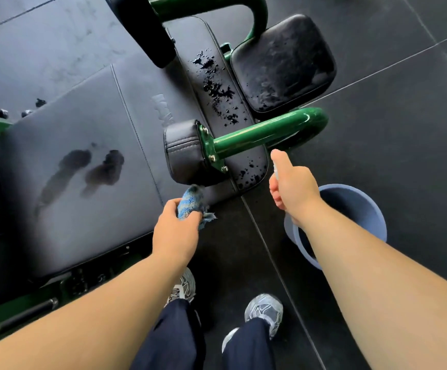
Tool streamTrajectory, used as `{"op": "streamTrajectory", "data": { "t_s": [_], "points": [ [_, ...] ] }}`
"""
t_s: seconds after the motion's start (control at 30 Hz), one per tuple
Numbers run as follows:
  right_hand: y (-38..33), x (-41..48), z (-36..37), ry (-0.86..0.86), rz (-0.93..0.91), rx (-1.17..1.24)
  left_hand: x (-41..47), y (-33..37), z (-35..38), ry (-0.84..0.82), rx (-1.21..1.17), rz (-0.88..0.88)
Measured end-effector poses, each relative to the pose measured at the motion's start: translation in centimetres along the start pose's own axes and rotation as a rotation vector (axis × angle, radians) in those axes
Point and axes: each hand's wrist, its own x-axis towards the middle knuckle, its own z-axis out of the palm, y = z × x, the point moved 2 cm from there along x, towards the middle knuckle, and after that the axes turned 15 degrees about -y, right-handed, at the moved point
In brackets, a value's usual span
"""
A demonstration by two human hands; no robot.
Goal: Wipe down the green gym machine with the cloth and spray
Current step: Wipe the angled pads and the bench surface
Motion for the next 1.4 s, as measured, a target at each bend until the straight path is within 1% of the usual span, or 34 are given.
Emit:
{"op": "streamTrajectory", "data": {
  "t_s": [0.1, 0.23, 0.37, 0.47, 0.53, 0.6, 0.67, 0.7, 0.8, 0.9, 0.97, 1.07, 1.17, 1.3, 1.37, 1.4],
  "points": [
    [-0.1, 0.0, 0.0, -0.014, -0.003, 0.017, 0.0, 0.0, -0.4, -0.046, 0.034, 0.021],
    [2.1, -0.3, 1.1, -0.069, 0.127, 0.047, 0.6, -1.3, -0.1, -0.128, 0.059, 0.018],
    [7.2, 0.1, 2.4, -0.063, 0.14, 0.072, 1.5, -3.5, 1.8, -0.267, 0.064, -0.002],
    [12.7, 1.9, 3.7, -0.046, 0.132, -0.061, 3.6, -6.2, 4.2, -0.365, 0.09, -0.012],
    [16.9, 3.7, 4.5, -0.059, 0.102, -0.149, 5.3, -8.7, 6.4, -0.381, 0.119, -0.017],
    [21.1, 6.2, 4.9, -0.075, 0.077, -0.241, 7.6, -11.8, 9.2, -0.38, 0.253, -0.008],
    [24.1, 9.4, 4.8, -0.097, 0.051, -0.217, 10.6, -14.1, 11.5, -0.335, 0.362, 0.016],
    [25.7, 11.1, 4.7, -0.106, 0.042, -0.23, 12.2, -15.1, 12.5, -0.307, 0.357, 0.021],
    [28.0, 15.4, 4.1, -0.084, 0.051, -0.471, 16.6, -15.9, 14.7, -0.234, 0.366, 0.062],
    [29.9, 19.2, 4.1, -0.049, -0.095, -0.61, 20.3, -16.6, 16.5, -0.209, 0.421, 0.179],
    [30.4, 20.4, 4.3, -0.046, -0.188, -0.573, 21.6, -16.8, 16.9, -0.204, 0.42, 0.262],
    [30.7, 21.0, 4.5, -0.041, -0.244, -0.525, 22.1, -17.2, 17.2, -0.136, 0.365, 0.331],
    [31.2, 20.6, 3.9, -0.037, -0.205, -0.503, 21.0, -17.5, 17.2, -0.078, 0.325, 0.325],
    [31.1, 18.8, 2.4, -0.005, -0.118, -0.527, 18.2, -17.0, 16.7, -0.09, 0.375, 0.357],
    [30.0, 16.6, 1.9, 0.021, -0.149, -0.54, 16.2, -15.9, 16.5, -0.058, 0.408, 0.404],
    [29.5, 15.6, 1.7, 0.06, -0.192, -0.497, 15.6, -15.5, 16.5, -0.039, 0.42, 0.427]
  ]
}}
